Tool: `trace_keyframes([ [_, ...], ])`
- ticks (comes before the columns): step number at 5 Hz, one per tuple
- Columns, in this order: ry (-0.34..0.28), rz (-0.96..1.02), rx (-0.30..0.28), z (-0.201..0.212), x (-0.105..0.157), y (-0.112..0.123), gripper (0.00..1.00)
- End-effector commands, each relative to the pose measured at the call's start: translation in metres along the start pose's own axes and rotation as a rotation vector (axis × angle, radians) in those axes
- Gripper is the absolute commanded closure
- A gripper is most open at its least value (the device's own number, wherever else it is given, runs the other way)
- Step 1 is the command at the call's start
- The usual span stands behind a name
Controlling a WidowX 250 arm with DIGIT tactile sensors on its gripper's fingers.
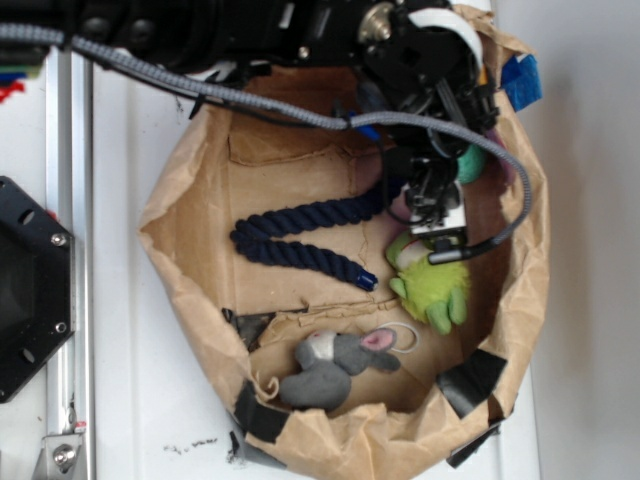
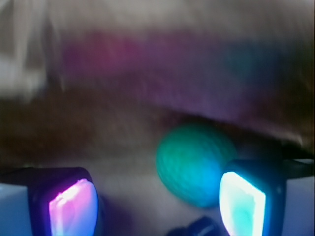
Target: Grab the green ball.
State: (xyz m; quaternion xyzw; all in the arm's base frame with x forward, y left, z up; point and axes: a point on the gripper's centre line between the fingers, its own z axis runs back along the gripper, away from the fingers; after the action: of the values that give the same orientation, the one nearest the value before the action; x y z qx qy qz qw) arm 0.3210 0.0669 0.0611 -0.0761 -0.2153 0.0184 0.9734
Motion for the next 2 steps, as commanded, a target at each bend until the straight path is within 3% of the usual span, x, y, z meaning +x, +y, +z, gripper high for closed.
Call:
trace_keyframes([
  [1,-0.050,-0.002,0.045,0.0136,0.0001,0.0173,0.00],
  [2,-0.056,0.018,0.067,0.0109,-0.0007,0.0232,0.00],
])
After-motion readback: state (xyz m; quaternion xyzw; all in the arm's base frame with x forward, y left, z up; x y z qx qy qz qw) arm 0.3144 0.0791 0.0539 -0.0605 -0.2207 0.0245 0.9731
